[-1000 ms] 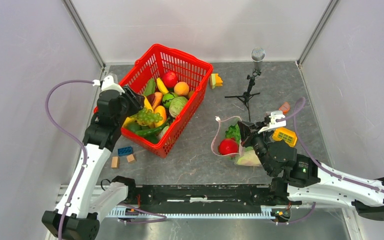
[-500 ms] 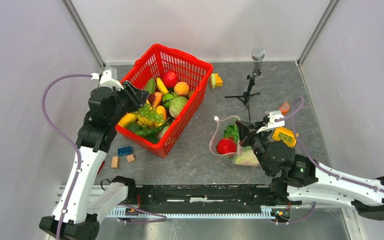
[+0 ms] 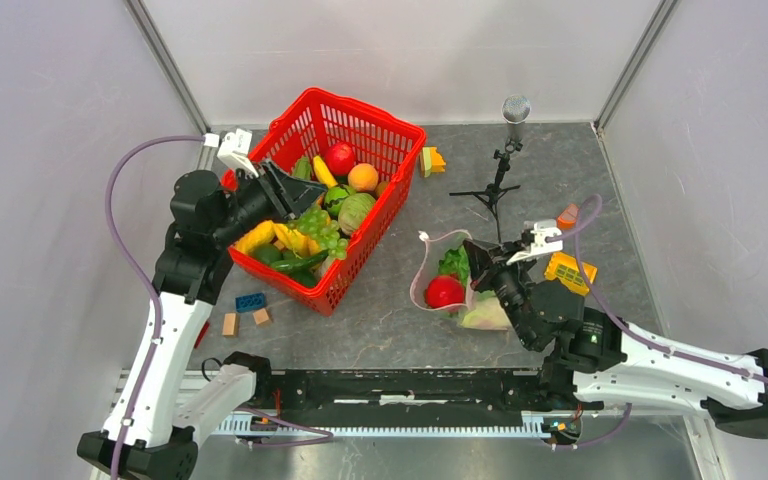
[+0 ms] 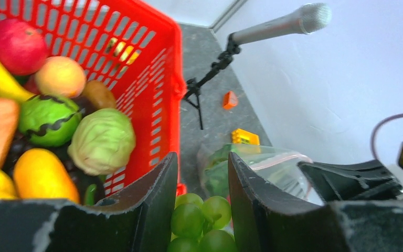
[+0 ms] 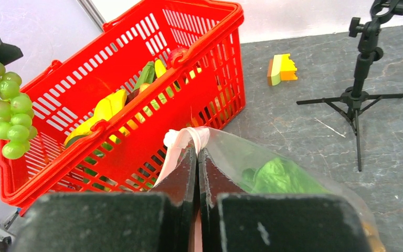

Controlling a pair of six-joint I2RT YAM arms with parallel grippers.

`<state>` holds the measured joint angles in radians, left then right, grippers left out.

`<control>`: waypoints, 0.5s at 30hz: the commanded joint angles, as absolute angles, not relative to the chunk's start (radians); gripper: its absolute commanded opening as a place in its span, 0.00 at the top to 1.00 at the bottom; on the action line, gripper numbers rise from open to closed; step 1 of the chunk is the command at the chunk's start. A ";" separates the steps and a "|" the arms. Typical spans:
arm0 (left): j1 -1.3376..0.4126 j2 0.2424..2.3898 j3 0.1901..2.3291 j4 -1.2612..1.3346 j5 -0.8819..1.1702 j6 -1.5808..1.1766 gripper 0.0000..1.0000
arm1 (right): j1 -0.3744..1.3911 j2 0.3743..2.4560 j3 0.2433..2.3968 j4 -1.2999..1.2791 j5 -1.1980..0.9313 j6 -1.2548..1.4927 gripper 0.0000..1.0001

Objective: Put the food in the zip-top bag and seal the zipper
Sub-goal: Place the fake fruit in the zipper food storage bag.

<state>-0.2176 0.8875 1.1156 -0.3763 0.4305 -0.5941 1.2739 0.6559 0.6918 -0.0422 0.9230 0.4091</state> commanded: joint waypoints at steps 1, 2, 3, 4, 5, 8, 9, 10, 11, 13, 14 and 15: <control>-0.233 0.876 1.126 -0.247 0.572 -0.667 0.98 | 1.272 0.684 0.678 0.072 0.897 0.444 0.98; -0.235 0.872 1.123 -0.247 0.569 -0.665 0.98 | 1.273 0.695 0.667 0.091 0.897 0.450 0.99; -0.235 0.869 1.120 -0.249 0.567 -0.659 0.98 | 1.272 0.710 0.653 0.111 0.899 0.454 0.99; -0.235 0.865 1.118 -0.255 0.560 -0.651 0.98 | 1.273 0.729 0.645 0.122 0.892 0.465 0.99; -0.235 0.858 1.118 -0.267 0.551 -0.643 0.98 | 1.273 0.752 0.644 0.122 0.873 0.473 0.99; -0.235 0.843 1.117 -0.285 0.527 -0.620 0.98 | 1.273 0.806 0.628 0.137 0.809 0.492 0.99; -0.235 0.844 1.119 -0.294 0.517 -0.613 0.98 | 1.273 0.820 0.621 0.142 0.803 0.498 0.99; -0.235 0.845 1.121 -0.299 0.511 -0.607 0.98 | 1.274 0.832 0.614 0.144 0.799 0.502 0.99; -0.235 0.844 1.124 -0.299 0.509 -0.603 0.98 | 1.274 0.842 0.611 0.150 0.795 0.503 0.99; -0.235 0.845 1.123 -0.299 0.496 -0.601 0.98 | 1.273 0.862 0.611 0.160 0.783 0.492 0.98; -0.235 0.846 1.123 -0.299 0.488 -0.600 0.98 | 1.273 0.874 0.615 0.163 0.776 0.481 0.99; -0.235 0.849 1.123 -0.299 0.484 -0.599 0.98 | 1.272 0.883 0.621 0.160 0.773 0.471 0.99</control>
